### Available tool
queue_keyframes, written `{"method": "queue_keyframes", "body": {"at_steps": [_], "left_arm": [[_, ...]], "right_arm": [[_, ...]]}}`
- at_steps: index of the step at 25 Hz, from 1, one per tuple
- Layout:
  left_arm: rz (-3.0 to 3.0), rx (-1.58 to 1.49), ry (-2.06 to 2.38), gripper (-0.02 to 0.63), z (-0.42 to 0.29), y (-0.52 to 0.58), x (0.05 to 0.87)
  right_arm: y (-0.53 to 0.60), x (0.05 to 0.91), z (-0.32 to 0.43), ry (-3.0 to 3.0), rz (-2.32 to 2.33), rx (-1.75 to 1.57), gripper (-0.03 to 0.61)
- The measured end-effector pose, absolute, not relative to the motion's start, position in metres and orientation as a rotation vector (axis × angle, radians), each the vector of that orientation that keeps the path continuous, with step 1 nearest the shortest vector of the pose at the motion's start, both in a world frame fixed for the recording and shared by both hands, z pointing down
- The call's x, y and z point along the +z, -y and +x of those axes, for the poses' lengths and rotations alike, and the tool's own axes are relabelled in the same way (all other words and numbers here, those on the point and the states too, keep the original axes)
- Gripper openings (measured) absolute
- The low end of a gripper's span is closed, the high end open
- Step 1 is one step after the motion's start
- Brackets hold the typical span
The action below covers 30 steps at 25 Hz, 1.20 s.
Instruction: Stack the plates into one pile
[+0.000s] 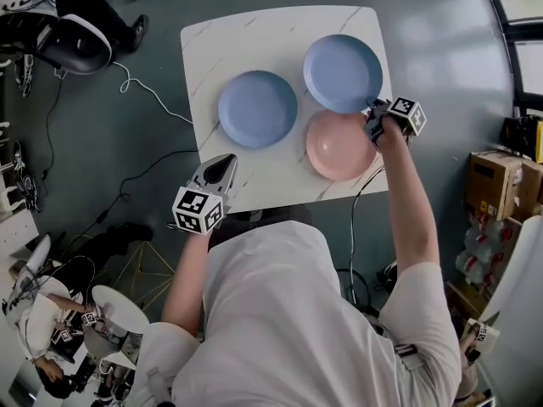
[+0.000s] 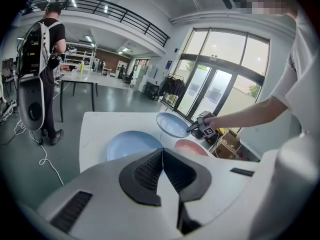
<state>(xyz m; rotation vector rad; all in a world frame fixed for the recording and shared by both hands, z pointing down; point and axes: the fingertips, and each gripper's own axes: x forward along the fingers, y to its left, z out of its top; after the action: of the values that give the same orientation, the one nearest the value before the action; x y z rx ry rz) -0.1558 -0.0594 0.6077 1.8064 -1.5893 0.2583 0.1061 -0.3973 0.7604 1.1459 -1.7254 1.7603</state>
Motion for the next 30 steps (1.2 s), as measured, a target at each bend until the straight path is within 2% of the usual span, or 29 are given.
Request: {"method": "queue_keyframes", "body": {"at_steps": [15,30], "left_arm": [[1.842,0.277,1.539,0.014,-0.134,0.036,0.607],[1.860,0.294,1.479,0.014,-0.123,0.039,0.617]], "right_arm": [[0.282,0.759,0.187,1.673,1.149,1.818,0.035],[0.218,0.777,0.226,1.636,1.174,1.819,0.035]]}}
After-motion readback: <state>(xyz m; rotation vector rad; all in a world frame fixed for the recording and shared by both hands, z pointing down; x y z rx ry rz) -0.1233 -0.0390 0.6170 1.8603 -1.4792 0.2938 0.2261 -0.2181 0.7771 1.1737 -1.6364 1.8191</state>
